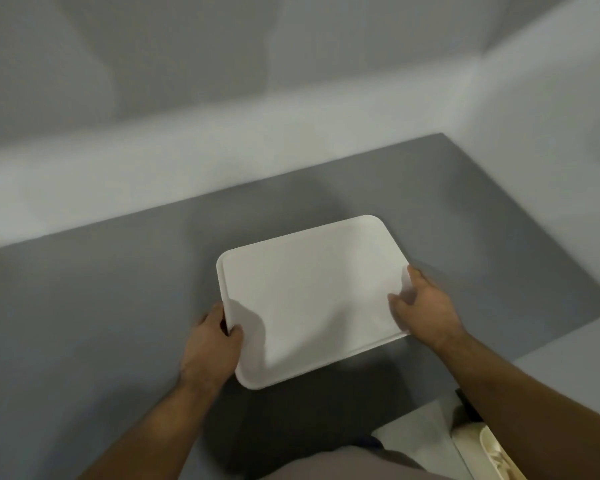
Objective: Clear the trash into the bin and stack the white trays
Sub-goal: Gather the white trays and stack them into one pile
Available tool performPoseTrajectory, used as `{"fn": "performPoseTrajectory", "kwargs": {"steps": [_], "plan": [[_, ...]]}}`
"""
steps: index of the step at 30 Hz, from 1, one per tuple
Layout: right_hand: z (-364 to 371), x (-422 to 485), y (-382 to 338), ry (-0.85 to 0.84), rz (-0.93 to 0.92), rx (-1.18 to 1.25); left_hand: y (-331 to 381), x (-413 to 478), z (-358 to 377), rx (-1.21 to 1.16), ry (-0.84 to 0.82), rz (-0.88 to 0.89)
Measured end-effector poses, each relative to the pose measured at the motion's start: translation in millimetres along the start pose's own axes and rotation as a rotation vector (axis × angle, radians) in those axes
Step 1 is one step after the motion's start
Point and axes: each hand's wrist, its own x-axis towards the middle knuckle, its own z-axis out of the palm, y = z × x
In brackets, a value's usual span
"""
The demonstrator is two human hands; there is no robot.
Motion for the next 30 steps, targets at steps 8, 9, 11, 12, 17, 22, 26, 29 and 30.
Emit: {"fn": "performPoseTrajectory", "kwargs": {"steps": [8,9,11,12,17,22,26,29,30], "plan": [[4,2,6,-0.098,0.019,-0.123,-1,6,1,0.003,-0.072,-0.013],[3,3,4,-0.101,0.014,-0.128,-1,6,1,0.016,-0.074,-0.012],[3,3,2,-0.094,0.003,-0.130,-1,7,0,0.029,-0.071,-0.004],[2,3,1,-0.091,0.001,-0.127,-1,7,1,0.033,-0.068,0.000],[-6,0,1,-0.106,0.001,-0.078,-1,5,1,-0.002,-0.060,0.016],[-7,-18,9,-0.015,-0.008,-0.014,3,-16,1,0.014,-0.104,0.109],[-6,-44,14,0.055,-0.078,-0.022,2,-34,5,0.121,-0.200,0.190],[-2,-66,11,0.032,-0.226,-0.087,-3,-41,8,0.308,-0.264,0.236],[1,-72,10,0.016,-0.272,-0.129,-3,-43,9,0.362,-0.274,0.252]]}}
